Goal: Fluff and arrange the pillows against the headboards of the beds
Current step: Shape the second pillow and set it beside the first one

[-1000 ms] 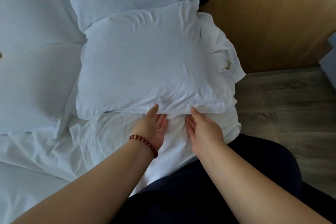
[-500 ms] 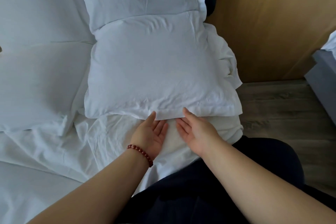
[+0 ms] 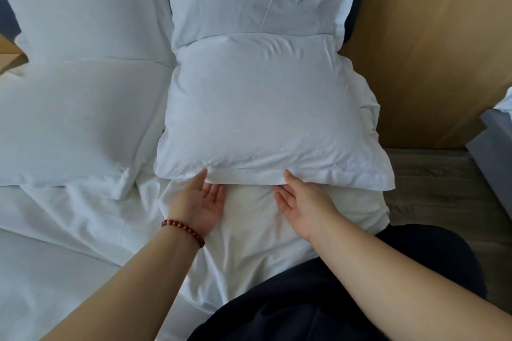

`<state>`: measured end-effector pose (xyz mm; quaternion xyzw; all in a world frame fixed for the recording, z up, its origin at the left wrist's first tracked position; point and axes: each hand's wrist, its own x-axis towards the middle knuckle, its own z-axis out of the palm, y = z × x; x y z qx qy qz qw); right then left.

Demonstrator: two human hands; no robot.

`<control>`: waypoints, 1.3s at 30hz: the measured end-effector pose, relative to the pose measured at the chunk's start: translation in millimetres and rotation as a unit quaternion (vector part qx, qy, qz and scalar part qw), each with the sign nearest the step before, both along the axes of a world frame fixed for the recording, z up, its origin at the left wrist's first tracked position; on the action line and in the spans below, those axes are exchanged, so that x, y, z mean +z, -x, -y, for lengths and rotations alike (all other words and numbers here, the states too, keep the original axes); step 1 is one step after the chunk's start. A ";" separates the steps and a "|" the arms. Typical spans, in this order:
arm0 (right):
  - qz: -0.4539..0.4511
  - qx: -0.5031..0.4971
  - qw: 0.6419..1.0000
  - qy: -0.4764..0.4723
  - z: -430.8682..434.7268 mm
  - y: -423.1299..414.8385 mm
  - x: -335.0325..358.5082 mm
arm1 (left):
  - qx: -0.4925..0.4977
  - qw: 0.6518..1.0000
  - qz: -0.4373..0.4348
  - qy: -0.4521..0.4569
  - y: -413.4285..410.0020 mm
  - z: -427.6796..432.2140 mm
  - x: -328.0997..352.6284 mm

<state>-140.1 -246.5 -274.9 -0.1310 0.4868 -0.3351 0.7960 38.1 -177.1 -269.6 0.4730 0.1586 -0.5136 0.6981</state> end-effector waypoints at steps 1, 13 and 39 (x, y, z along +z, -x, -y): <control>0.003 -0.002 1.000 0.005 0.5 -4.6 0.9 | 0.008 1.000 0.001 0.016 -10.0 0.5 4.0; 0.016 0.045 0.999 0.008 -12.6 -21.6 1.3 | 0.055 0.997 0.018 0.044 -56.2 -29.8 -2.9; -0.073 0.151 0.939 0.300 -26.9 -81.4 48.4 | 0.025 0.969 0.241 0.054 -113.6 -73.2 -0.7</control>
